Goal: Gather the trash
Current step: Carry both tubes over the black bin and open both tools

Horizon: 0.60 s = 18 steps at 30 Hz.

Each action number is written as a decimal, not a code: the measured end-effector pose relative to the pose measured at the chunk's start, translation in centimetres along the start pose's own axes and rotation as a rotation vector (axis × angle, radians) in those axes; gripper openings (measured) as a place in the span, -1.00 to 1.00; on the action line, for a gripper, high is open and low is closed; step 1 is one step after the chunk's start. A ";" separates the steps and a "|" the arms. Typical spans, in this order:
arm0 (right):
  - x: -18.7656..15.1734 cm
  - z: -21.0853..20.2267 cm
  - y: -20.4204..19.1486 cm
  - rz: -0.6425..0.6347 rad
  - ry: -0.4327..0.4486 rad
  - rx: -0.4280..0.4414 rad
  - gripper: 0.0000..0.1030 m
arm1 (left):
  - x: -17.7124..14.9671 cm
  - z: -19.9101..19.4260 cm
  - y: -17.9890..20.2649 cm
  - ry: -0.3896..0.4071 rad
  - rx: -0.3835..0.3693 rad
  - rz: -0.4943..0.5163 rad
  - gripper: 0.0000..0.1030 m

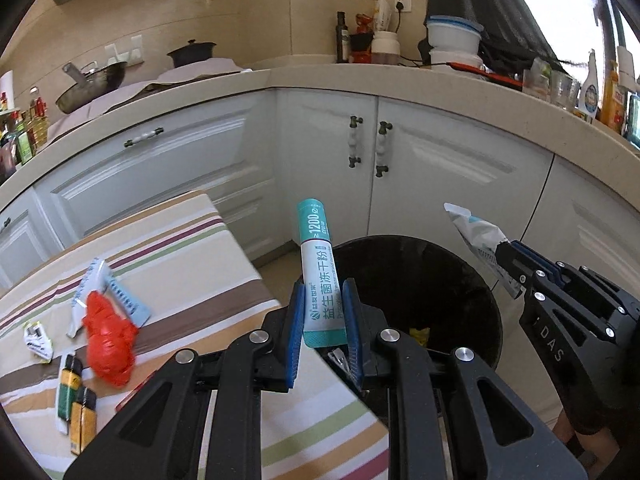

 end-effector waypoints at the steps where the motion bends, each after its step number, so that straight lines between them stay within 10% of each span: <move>1: 0.0 0.3 0.2 0.003 -0.001 -0.003 -0.83 | 0.0 0.2 0.2 -0.001 -0.002 0.003 -0.61; 7: 0.0 1.9 1.3 0.030 -0.004 -0.015 -0.36 | 0.6 2.6 1.9 -0.021 -0.019 0.049 -0.50; 18: 0.2 1.4 0.8 0.028 -0.002 -0.020 -0.33 | 0.1 1.9 0.2 -0.015 0.013 0.007 -0.19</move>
Point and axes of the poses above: each gripper's, at about its wrist camera, not at the fingertips, and z roughly the way its jaws point, y to its right, x to its top, the point moved 10 cm from there along z, roughly the way its jaws point, and after that the axes turned 1 degree about -y, right-handed, at the moved point
